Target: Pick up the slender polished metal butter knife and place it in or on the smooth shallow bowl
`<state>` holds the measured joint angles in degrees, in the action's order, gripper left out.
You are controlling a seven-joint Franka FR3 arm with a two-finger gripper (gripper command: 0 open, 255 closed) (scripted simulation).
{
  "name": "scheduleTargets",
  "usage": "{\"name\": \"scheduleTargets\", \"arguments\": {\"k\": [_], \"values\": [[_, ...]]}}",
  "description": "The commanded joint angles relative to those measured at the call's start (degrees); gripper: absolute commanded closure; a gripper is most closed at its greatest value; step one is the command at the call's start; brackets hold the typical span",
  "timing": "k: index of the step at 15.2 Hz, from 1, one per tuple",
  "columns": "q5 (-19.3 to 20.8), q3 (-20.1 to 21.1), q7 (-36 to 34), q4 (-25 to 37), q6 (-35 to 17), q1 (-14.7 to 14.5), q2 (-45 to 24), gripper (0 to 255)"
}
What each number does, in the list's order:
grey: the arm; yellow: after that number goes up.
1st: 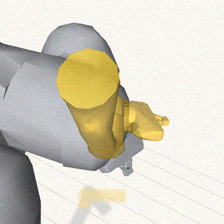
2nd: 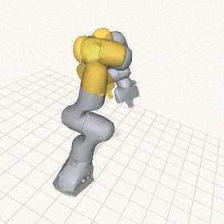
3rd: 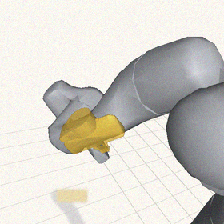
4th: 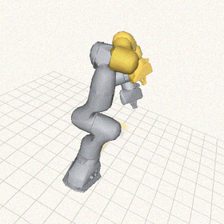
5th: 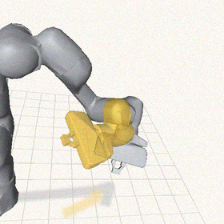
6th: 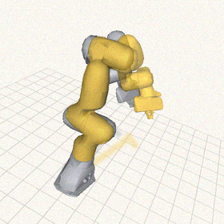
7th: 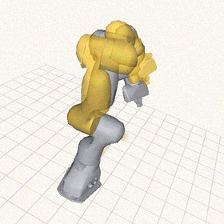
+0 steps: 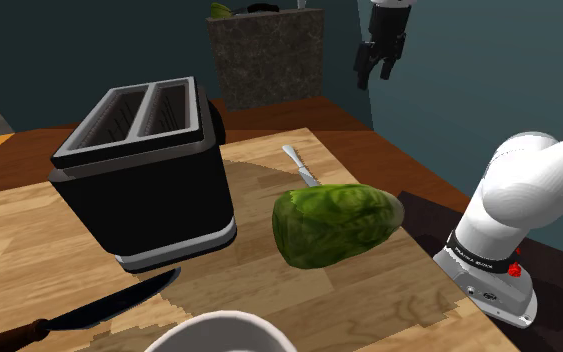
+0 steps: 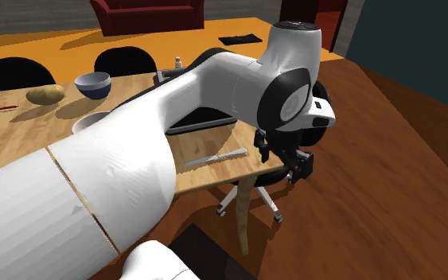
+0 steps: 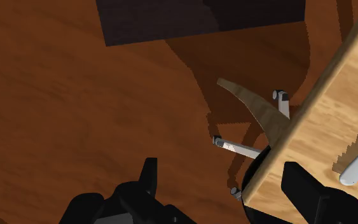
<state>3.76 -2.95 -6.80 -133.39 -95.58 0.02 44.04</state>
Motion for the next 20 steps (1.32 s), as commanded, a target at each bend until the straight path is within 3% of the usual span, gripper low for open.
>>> {"name": "scheduleTargets", "arguments": {"k": [1, 10, 20], "values": [[0.00, 0.00, 0.00, 0.00, 0.00, 0.00, 0.00, 0], [-8.28, 12.03, -19.04, -2.86, -2.90, -1.68, -2.47, 0], [-15.08, 25.25, -39.98, 2.01, -8.60, -2.33, -14.01, 0]]}}
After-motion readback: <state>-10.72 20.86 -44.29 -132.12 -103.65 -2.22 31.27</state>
